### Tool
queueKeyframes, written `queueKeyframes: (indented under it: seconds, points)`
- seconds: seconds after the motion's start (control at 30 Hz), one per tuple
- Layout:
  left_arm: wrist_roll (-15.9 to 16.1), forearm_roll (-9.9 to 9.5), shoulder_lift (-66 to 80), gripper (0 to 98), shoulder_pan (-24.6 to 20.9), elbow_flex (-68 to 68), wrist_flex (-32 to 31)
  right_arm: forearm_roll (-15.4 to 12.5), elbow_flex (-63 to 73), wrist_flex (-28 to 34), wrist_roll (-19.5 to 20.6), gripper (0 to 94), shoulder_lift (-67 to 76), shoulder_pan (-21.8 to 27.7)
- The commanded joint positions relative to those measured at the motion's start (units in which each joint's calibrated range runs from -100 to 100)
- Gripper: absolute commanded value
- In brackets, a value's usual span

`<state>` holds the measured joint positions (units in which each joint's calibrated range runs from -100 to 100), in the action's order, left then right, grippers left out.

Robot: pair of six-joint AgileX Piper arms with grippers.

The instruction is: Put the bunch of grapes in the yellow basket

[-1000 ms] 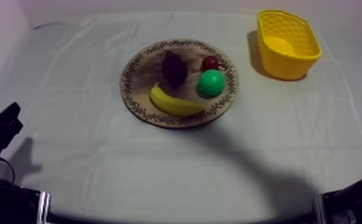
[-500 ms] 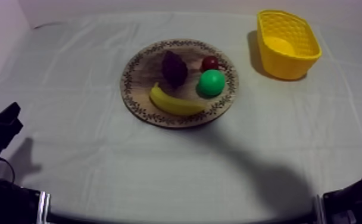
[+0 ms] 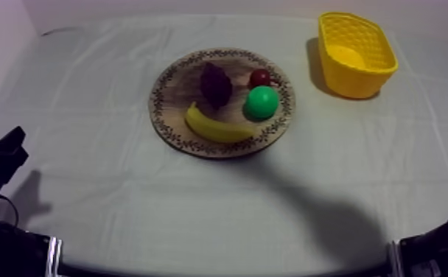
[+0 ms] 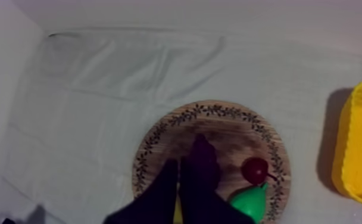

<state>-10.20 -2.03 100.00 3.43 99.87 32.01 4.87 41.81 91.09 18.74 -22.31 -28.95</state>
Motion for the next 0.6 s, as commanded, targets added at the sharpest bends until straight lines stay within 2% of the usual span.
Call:
queueKeyframes:
  seconds: [0.0, 0.1, 0.17, 0.27, 0.33, 0.43, 0.57]
  points:
    - [0.0, 0.01, 0.0, 0.1, 0.0, 0.0, 0.0, 0.3, -0.8, -0.3, 0.1, 1.9, 0.2, 0.0]
    - [0.0, 0.01, 0.0, 0.1, 0.0, 0.0, 0.0, 0.9, -1.7, -0.7, 0.4, 15.0, 0.2, -0.2]
    - [0.0, 0.01, 0.0, 0.1, 0.0, 0.0, 0.0, 1.6, -2.2, -0.9, 1.0, 30.1, 0.3, -0.5]
    - [0.0, 0.01, 0.0, 0.1, 0.0, 0.0, 0.0, 2.4, -2.7, -1.1, 0.9, 58.2, 0.3, -1.0]
    - [0.0, 0.01, 0.0, 0.1, 0.0, 0.0, 0.0, 2.9, -3.0, -1.2, 0.6, 70.0, 0.3, -1.3]
    - [0.0, 0.01, 0.0, 0.1, 0.0, 0.0, 0.0, 3.7, -3.6, -1.5, 0.7, 78.6, 0.3, -1.6]
    - [0.0, 0.01, 0.0, 0.1, 0.0, 0.0, 0.0, 4.1, -4.7, -1.7, 0.9, 83.9, 0.2, -1.8]
